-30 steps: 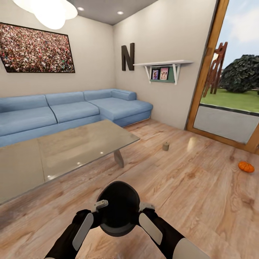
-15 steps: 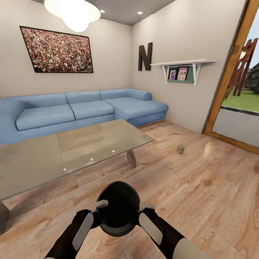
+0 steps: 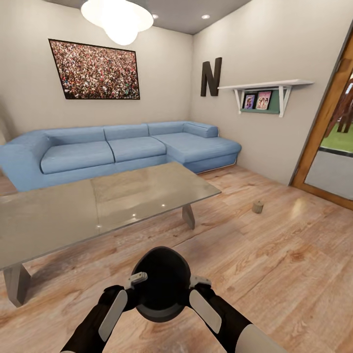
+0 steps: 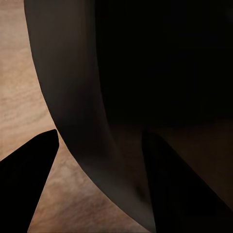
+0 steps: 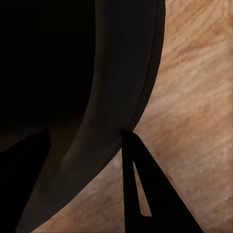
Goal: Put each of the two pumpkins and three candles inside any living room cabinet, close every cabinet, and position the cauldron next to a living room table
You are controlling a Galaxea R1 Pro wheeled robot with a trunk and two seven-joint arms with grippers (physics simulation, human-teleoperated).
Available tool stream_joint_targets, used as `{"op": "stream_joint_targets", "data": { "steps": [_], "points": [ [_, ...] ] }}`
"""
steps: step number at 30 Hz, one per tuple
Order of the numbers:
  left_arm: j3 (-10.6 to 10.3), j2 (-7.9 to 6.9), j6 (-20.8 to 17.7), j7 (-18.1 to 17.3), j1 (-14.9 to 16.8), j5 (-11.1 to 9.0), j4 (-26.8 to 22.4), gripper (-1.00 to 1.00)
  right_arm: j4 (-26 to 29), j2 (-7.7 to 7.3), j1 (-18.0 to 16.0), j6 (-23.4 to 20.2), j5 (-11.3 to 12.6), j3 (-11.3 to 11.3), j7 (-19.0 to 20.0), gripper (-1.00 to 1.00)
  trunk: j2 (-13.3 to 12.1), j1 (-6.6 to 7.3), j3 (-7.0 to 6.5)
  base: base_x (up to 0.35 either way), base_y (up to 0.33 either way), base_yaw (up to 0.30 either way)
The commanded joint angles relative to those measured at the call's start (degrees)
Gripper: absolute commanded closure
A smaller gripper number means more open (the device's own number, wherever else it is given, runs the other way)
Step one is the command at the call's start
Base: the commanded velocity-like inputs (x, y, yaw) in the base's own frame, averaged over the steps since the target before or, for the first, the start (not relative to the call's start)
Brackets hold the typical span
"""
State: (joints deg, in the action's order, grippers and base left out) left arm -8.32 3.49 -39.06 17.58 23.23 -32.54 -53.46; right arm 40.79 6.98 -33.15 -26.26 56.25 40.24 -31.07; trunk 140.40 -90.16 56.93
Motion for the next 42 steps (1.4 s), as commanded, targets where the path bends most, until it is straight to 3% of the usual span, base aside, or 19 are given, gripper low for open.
{"op": "stream_joint_targets", "data": {
  "steps": [1,17,24,42],
  "points": [
    [-0.1,-0.06,0.2,0.6,0.0,0.2,-0.3,1.00,-0.1,-0.12,-0.1,-0.8,-0.6,-0.2,-0.5,1.00,0.0,0.02,0.05,0.000,0.000,0.002],
    [-0.1,-0.06,0.2,0.6,0.0,0.1,-0.3,1.00,0.1,-0.12,-0.1,-0.5,-0.6,-0.1,-0.5,1.00,0.0,0.02,0.05,0.068,-0.027,0.010],
    [-0.1,-0.06,0.2,0.6,0.0,0.1,-0.3,1.00,0.0,-0.12,-0.1,-0.5,-0.6,-0.1,-0.5,1.00,0.0,0.02,0.05,0.207,-0.127,0.236],
    [-0.1,0.03,0.2,0.6,0.0,0.1,-0.3,1.00,0.0,-0.12,-0.1,-0.5,-0.6,-0.1,-0.5,1.00,0.0,0.02,0.05,0.009,-0.008,0.271]
  ]
}}
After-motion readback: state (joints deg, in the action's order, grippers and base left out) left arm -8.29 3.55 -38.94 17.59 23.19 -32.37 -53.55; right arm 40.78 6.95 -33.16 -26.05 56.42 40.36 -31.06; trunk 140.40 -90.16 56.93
